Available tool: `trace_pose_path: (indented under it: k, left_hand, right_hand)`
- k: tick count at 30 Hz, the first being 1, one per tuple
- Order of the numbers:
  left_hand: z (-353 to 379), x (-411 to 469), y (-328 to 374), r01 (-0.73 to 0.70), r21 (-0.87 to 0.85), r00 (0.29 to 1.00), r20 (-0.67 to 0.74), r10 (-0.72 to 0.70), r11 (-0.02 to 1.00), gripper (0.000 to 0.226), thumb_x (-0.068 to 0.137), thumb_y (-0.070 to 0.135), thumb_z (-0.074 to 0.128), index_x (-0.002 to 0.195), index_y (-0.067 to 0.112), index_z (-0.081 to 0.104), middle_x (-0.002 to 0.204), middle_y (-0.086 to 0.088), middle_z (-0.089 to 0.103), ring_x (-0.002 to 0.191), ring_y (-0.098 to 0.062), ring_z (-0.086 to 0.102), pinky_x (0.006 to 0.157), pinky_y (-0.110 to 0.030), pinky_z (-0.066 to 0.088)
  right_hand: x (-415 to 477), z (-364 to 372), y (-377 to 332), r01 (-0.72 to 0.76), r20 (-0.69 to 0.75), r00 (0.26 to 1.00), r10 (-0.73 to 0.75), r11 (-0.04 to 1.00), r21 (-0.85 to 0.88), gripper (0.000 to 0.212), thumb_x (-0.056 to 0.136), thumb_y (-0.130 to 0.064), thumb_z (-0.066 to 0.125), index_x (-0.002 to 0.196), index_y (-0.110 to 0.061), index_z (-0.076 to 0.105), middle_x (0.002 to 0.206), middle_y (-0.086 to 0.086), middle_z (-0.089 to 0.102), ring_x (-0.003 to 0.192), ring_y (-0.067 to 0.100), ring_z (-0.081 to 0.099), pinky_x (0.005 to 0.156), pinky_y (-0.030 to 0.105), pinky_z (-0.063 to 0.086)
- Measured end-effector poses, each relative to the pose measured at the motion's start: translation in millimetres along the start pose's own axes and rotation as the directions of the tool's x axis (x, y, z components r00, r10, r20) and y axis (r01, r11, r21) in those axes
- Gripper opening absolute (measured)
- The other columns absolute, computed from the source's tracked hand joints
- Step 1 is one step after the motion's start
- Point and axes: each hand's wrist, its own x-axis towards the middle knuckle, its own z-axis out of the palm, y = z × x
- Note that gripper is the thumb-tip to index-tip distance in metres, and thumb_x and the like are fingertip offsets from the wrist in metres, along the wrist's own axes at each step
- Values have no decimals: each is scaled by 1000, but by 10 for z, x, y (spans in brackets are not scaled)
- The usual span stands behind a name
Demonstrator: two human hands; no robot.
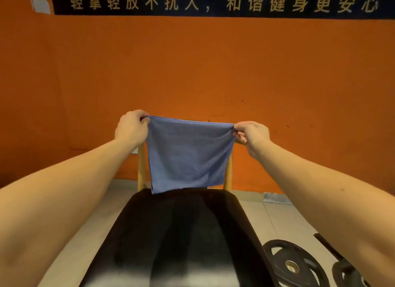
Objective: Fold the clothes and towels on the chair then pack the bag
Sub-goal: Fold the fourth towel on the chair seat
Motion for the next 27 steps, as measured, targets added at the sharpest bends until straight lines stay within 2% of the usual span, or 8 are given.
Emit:
trace_pose_path:
  k: [3,7,12,18,21,22,24,27]
  left_hand:
    - [31,-359,-154,-75,-22,997,35,76,997,24,104,24,51,118,19,69,117,-5,71,109,-31,63,89,-45,53]
    - [72,-1245,-545,-145,-5,946,292,140,989,16,105,24,53,113,29,66,109,7,69,103,-20,63,86,-38,52]
    - [14,-2309,-980,-332,112,792,572,213,937,19,104,34,54,116,36,67,115,19,66,108,-4,60,97,-26,49]
    - [-96,-2793,-1150,-571,33,604,693,393,820,24,103,39,49,118,39,67,114,24,63,100,8,47,90,-4,30]
    - [-120,-2745,-1103,-621,32,520,764,381,783,23,97,48,45,99,40,67,97,21,62,91,2,52,87,-11,39]
    - [-92,-2684,-1081,-602,36,524,772,360,798,26,95,52,44,92,39,66,91,20,62,87,-1,54,84,-15,44]
    - [53,-2516,-1027,-459,50,631,721,286,887,30,96,55,44,87,36,66,85,16,63,82,-3,59,78,-24,52]
    - [517,-2161,-924,-154,57,805,586,91,986,20,100,38,54,93,27,68,90,8,66,81,-10,62,78,-39,57]
  right_hand:
    - [-189,-150,134,39,60,998,-31,990,-134,13,85,4,71,73,-3,71,79,19,67,68,27,59,52,25,47]
    - [-625,-493,560,82,192,981,0,903,-422,11,85,-2,76,75,-5,74,72,13,69,66,23,59,55,26,50]
    - [-1285,-1005,1120,226,471,844,257,627,-746,5,87,-13,78,82,-14,79,83,2,77,74,10,66,73,25,56]
    - [-1676,-1220,1358,371,569,684,455,455,-810,17,89,-13,73,75,-21,75,75,-3,71,74,11,66,73,23,55]
    - [-1629,-1157,1297,380,567,632,528,427,-821,11,88,-15,72,78,-13,75,74,1,69,71,9,64,72,27,55]
    - [-1577,-1111,1278,363,563,626,539,437,-823,12,89,-15,72,79,-9,75,71,0,70,69,8,64,71,27,55]
    - [-1429,-961,1280,321,554,666,500,479,-817,18,93,-19,69,81,-6,75,74,0,74,70,10,69,73,29,58]
    - [-1133,-609,1450,379,508,827,241,428,-820,13,97,-20,63,93,-12,73,94,4,75,92,22,70,83,36,56]
